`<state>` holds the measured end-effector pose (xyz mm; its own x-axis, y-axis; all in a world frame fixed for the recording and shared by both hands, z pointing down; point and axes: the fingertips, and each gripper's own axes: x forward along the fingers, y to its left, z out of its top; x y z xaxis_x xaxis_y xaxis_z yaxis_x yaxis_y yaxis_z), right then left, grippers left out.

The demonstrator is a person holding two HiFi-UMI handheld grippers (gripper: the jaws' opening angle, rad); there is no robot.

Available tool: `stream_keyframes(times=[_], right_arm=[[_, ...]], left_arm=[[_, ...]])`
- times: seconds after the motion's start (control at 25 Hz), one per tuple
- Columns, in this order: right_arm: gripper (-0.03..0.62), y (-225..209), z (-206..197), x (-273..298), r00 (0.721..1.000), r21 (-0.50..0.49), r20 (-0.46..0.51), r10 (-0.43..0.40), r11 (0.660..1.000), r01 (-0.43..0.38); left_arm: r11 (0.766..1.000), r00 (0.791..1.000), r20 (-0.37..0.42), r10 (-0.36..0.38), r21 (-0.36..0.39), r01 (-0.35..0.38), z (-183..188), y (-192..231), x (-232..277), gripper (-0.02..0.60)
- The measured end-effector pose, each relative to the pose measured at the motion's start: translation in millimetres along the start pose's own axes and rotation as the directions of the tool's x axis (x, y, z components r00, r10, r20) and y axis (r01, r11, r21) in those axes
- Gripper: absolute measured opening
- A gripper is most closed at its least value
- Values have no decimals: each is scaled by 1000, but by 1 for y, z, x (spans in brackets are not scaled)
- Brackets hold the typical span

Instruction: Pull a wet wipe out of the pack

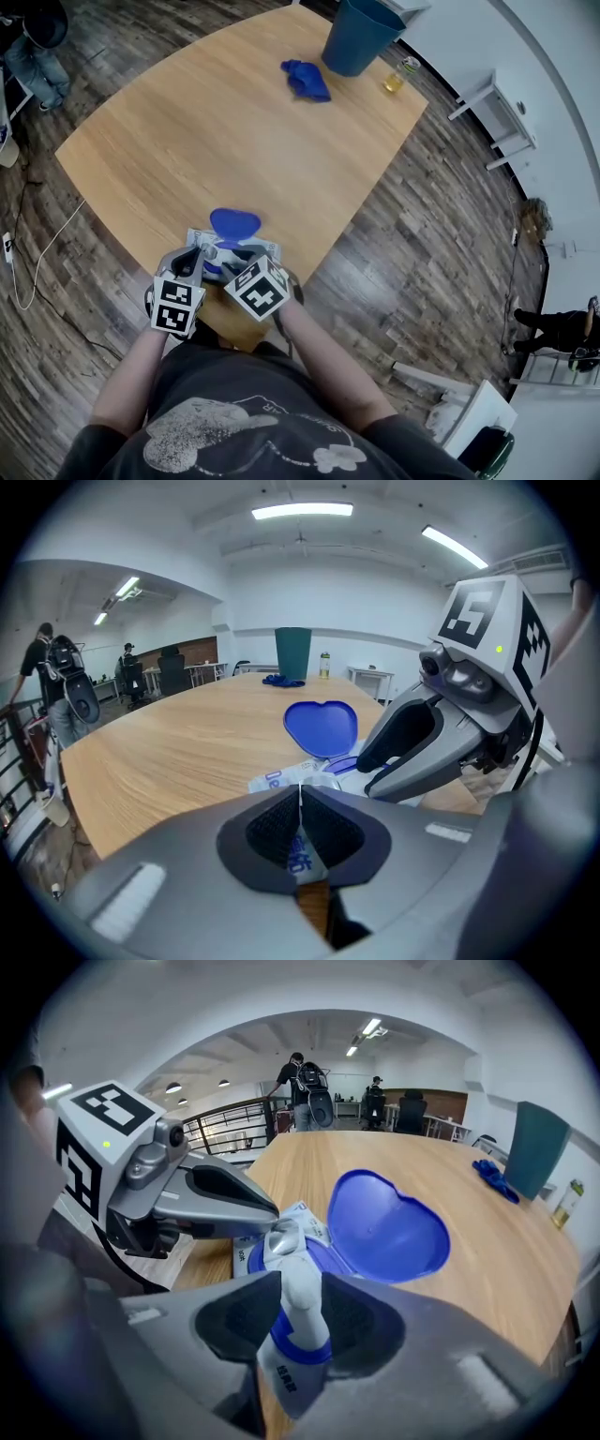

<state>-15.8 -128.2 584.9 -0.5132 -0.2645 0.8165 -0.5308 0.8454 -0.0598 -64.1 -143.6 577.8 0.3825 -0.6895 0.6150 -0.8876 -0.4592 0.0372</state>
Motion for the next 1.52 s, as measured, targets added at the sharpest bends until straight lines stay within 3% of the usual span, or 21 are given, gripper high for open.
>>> stream_keyframes(times=[0.2,0.36,0.92,1.16,1.36,1.52], right_arm=[[116,4,-2,5,996,-76,-62,-56,996,51],[37,8,-2,10,991,-128,-66,-116,986,107],[2,0,6,-1,992,82,20,-122,989,120],[0,1,18,-23,985,102,75,-155,984,147],[0,3,27,-50,969,159,159,-190,973,165],[0,0,34,-75,941,229,219,-259,951,209]], left_arm=[[1000,1000,-3,-15,-2,15,-3,-1,0,25],[1000,1000,-2,-30,-1,30,-5,-2,1,25],[997,997,-6,-79,11,79,-4,-2,3,26],[995,995,1,-97,13,97,-3,-1,2,28],[993,993,9,-117,15,117,-3,-1,4,29],[989,989,34,-144,-36,145,0,-1,1,38]])
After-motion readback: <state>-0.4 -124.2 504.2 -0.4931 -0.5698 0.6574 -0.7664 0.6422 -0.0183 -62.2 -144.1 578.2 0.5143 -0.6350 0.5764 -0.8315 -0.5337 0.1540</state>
